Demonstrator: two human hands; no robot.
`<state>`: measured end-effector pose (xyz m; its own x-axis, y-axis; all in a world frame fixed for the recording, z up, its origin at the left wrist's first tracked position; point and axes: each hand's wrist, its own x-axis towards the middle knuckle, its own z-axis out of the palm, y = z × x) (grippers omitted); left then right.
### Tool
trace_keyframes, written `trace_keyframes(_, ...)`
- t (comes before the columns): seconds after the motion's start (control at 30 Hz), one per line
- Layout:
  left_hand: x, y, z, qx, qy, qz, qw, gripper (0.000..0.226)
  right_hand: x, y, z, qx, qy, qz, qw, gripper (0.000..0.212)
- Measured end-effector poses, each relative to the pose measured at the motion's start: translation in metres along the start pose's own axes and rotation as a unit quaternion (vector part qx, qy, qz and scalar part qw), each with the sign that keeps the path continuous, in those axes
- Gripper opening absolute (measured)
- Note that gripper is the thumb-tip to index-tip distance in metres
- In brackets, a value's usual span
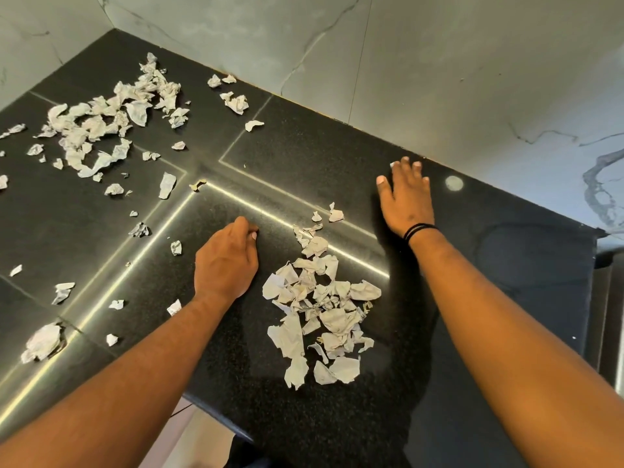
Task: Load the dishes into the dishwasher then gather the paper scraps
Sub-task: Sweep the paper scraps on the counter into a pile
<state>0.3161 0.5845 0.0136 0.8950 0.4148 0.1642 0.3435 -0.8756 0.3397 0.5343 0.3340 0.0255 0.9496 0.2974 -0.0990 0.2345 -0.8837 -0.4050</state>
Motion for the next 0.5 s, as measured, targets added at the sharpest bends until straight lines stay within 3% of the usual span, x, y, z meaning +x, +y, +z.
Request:
trace_keyframes(0.13,0.0,0.0,0.0,0.001,0.0,-0.001,1.0,0.014,-0.05,-0.035,0.02,0.028,-0.043,-0.107,0.993,0.056)
trace_keyframes(0.27,0.0,0.0,0.0,-0.001,0.001,0.001,1.0,0.013,-0.089,-0.058,0.031,0.085,-0.108,-0.157,0.978,0.057)
trace_keyframes(0.37,0.0,-0.001,0.0,-0.004,0.002,0.002,1.0,0.013,-0.084,-0.064,0.023,0.146,-0.102,-0.142,0.974,0.059)
trace_keyframes(0.5,0.0,-0.001,0.002,-0.008,0.0,0.002,1.0,0.011,-0.055,-0.069,0.015,0.091,-0.11,-0.091,0.986,0.065)
